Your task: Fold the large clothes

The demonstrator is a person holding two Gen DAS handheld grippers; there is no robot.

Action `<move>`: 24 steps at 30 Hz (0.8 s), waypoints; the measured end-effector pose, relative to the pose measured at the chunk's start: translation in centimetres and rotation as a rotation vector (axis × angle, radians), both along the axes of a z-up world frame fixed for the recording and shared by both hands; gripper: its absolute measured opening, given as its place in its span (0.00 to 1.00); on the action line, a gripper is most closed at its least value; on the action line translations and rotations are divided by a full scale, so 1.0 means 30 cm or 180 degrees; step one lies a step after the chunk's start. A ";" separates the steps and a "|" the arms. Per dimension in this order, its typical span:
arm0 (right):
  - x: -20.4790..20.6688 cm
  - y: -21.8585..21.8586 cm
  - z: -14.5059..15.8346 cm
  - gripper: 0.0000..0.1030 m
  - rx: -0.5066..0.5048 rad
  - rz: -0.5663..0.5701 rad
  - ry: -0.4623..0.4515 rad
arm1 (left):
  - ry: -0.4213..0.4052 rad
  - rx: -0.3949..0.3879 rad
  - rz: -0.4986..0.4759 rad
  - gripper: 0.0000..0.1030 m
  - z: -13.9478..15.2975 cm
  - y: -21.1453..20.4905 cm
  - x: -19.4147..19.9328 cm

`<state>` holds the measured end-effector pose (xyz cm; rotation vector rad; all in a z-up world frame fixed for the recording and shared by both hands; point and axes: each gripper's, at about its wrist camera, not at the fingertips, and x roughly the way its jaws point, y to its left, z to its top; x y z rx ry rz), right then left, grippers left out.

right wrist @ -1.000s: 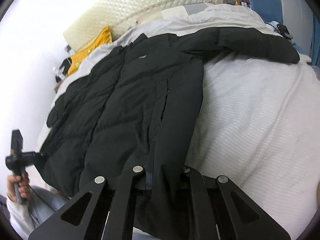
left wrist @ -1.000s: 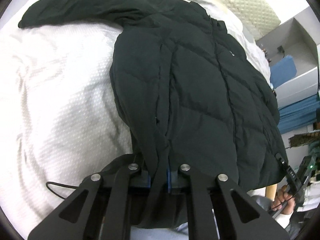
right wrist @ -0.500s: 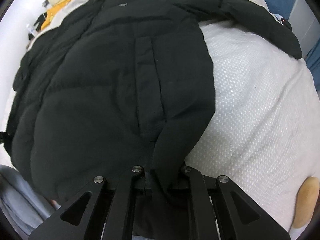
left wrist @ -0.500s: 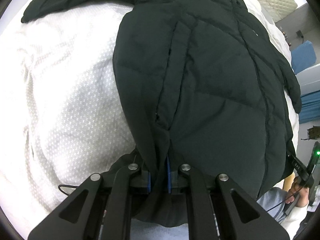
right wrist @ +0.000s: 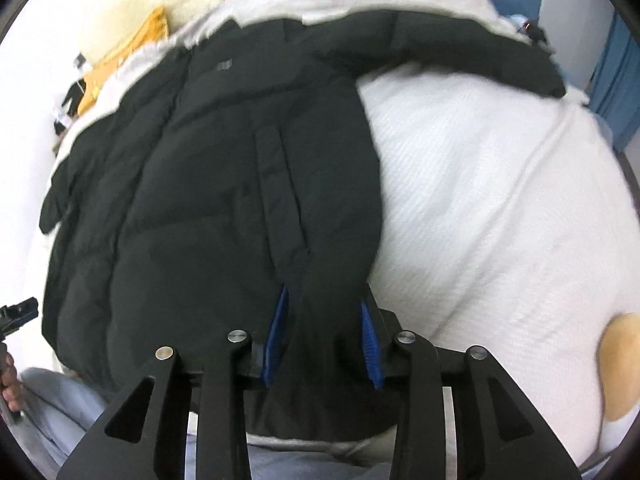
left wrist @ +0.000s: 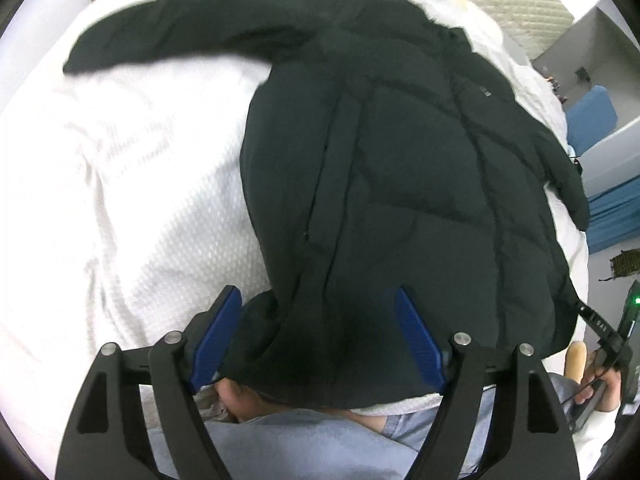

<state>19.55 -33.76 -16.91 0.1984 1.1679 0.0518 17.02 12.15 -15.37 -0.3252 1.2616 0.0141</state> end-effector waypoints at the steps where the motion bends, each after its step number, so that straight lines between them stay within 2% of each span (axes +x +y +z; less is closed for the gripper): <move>1: -0.003 -0.002 0.031 0.32 -0.0007 -0.0013 -0.0064 | -0.0084 0.0021 -0.0001 0.77 0.037 -0.005 -0.005; 9: -0.085 0.005 0.375 0.33 -0.0153 -0.0110 -0.0871 | -0.0917 0.0177 -0.0102 0.77 0.343 -0.111 -0.031; 16: -0.167 0.073 0.564 0.41 -0.0210 -0.0053 -0.1479 | -0.1581 0.0211 -0.0200 0.77 0.582 -0.189 -0.085; 21: -0.212 0.106 0.652 0.44 -0.0217 0.0029 -0.1879 | -0.1916 0.0213 -0.0317 0.78 0.663 -0.265 -0.101; 24: -0.244 0.134 0.684 0.47 -0.0246 0.0066 -0.2049 | -0.2111 0.0296 -0.0372 0.78 0.683 -0.303 -0.107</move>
